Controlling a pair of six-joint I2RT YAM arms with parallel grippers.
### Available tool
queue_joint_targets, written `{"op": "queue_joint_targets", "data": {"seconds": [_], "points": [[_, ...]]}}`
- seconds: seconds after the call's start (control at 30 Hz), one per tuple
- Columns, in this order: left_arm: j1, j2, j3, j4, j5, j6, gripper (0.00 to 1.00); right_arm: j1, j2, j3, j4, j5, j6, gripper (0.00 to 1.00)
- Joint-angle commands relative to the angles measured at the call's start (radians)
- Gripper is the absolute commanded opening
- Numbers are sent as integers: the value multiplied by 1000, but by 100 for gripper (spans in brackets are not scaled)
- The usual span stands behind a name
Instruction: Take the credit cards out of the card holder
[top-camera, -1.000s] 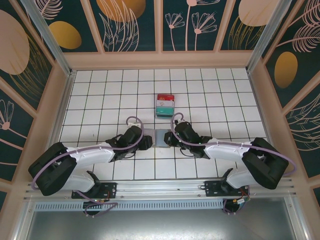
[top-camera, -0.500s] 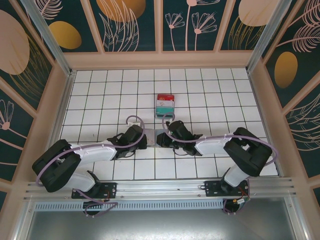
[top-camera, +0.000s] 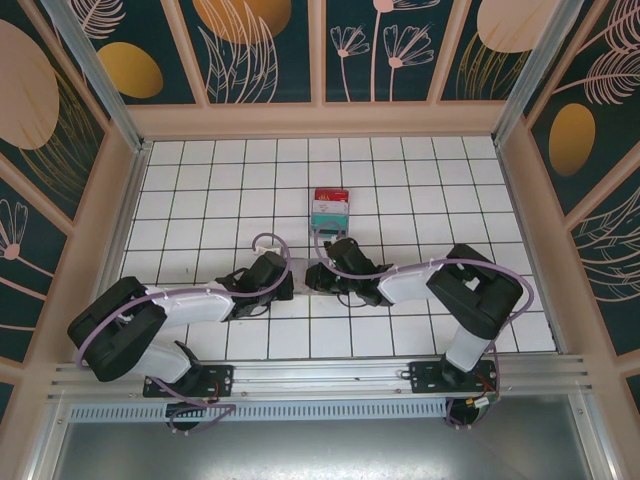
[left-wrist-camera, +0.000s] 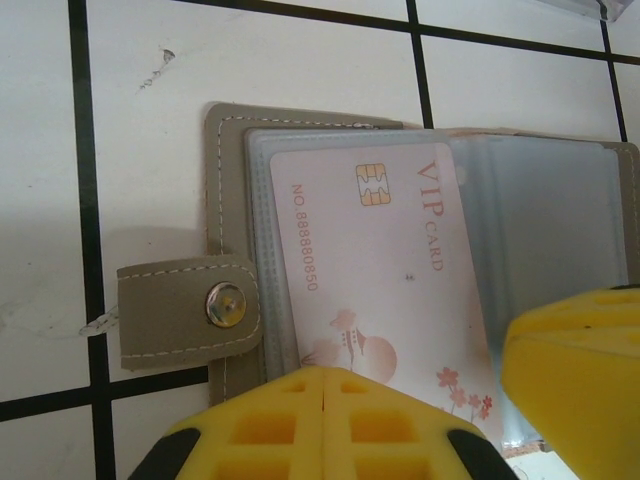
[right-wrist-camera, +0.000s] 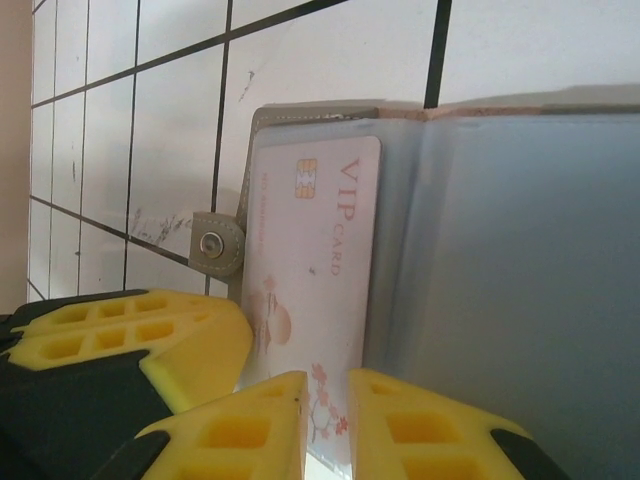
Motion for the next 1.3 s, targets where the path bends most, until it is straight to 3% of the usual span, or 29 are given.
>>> {"op": "queue_joint_targets", "data": {"seconds": [0.0, 0.23, 0.5, 0.77, 1.27], "points": [[3, 12, -16, 16, 9, -9, 8, 7, 26, 30, 5, -3, 23, 20], [4, 8, -19, 19, 12, -8, 8, 4, 4, 11, -18, 51, 35, 20], [4, 15, -19, 31, 23, -11, 7, 4, 62, 38, 11, -24, 37, 18], [4, 10, -19, 24, 19, -11, 5, 3, 30, 19, 10, -3, 43, 0], [4, 34, -13, -11, -14, -25, 0, -28, -7, -53, 32, -4, 55, 0]]}}
